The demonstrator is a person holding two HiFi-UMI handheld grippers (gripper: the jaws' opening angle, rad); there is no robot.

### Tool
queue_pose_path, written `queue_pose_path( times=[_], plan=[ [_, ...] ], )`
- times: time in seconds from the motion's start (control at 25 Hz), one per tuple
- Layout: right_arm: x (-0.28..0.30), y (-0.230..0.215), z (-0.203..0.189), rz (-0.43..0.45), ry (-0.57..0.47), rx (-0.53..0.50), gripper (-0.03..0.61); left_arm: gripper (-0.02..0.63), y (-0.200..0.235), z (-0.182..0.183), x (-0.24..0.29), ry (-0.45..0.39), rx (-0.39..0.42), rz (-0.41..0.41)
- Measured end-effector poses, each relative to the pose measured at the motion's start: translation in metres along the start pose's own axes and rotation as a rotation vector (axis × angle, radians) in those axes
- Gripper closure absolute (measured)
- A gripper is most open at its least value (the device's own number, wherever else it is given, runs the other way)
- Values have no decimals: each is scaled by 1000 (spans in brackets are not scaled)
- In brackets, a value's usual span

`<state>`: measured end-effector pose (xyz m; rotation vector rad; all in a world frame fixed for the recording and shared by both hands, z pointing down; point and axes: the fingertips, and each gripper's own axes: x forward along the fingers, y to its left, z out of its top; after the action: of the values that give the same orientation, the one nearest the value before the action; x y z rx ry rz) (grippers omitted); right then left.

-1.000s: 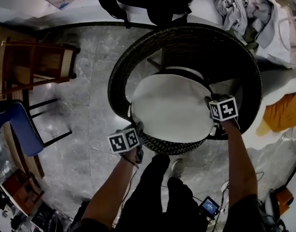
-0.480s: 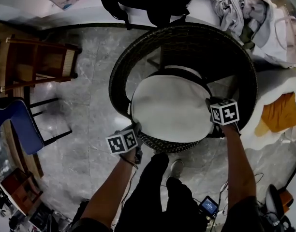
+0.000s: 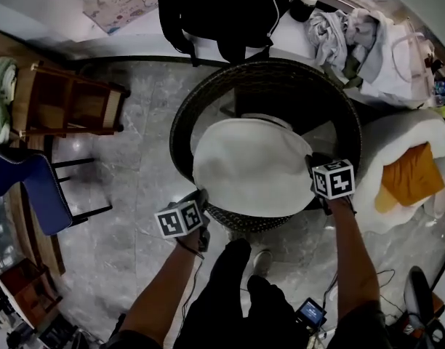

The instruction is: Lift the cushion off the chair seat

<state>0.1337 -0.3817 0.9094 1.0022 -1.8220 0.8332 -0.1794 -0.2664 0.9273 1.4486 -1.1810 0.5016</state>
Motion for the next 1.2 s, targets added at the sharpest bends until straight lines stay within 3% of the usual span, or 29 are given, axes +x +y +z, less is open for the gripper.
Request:
queue_pose_path(
  times=[0.8, 1.2],
  plan=[
    [-154, 10, 55, -80, -218, -80, 529, 578, -87, 50, -118, -215, 76, -52],
    [-246, 9, 100, -125, -368, -90, 529, 578, -144, 101, -189, -358, 184, -63]
  ],
)
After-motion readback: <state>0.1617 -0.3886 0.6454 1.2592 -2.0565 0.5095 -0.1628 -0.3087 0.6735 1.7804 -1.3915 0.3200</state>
